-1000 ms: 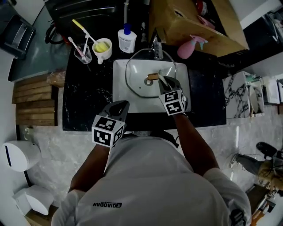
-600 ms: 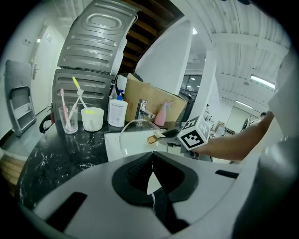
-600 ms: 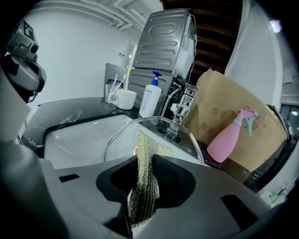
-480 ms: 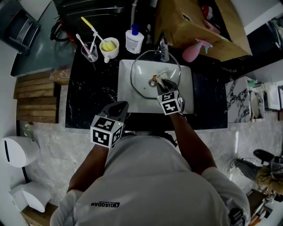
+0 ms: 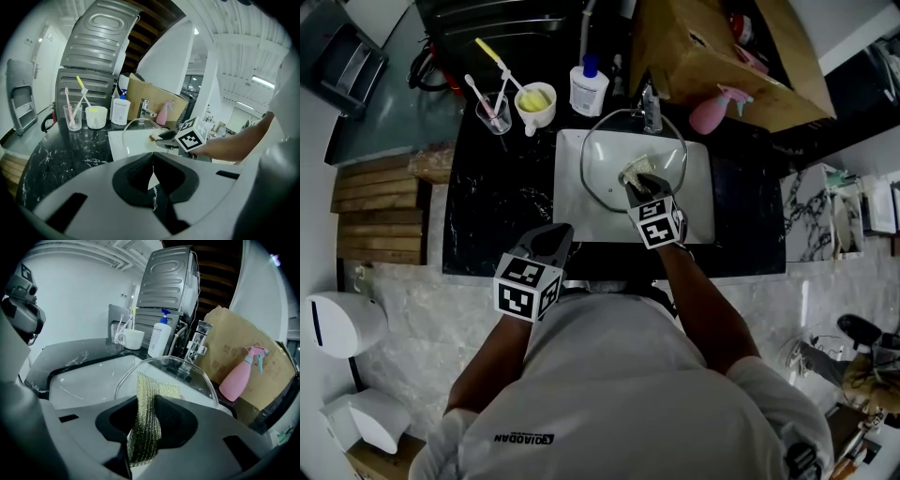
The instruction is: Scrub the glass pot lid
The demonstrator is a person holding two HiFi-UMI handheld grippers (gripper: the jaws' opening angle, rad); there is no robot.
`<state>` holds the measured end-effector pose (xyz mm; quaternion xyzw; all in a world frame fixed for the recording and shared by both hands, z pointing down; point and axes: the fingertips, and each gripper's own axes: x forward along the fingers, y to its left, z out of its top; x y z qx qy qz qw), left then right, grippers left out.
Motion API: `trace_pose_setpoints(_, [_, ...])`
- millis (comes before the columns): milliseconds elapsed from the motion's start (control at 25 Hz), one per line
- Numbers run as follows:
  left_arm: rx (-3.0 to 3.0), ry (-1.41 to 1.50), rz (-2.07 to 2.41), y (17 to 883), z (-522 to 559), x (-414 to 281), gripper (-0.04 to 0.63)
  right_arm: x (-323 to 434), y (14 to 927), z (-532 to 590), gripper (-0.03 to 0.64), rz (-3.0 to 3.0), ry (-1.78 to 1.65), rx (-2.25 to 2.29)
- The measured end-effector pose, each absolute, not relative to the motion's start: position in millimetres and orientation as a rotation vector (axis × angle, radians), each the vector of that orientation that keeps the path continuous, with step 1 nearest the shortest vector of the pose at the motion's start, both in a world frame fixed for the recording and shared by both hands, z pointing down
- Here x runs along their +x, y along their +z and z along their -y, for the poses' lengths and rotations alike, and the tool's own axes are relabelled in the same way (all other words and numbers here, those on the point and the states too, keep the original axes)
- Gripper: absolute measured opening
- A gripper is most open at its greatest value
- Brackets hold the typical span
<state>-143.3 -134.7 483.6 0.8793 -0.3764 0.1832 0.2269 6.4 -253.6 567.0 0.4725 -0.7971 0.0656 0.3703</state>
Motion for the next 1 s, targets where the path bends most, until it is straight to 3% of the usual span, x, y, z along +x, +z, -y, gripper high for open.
trace_pose_setpoints(1000, [2.411, 0.488, 1.074, 481.2, 132.0, -150.3, 0.015, -32.7, 566.7, 244.4, 0.132, 2.146, 0.237, 1.107])
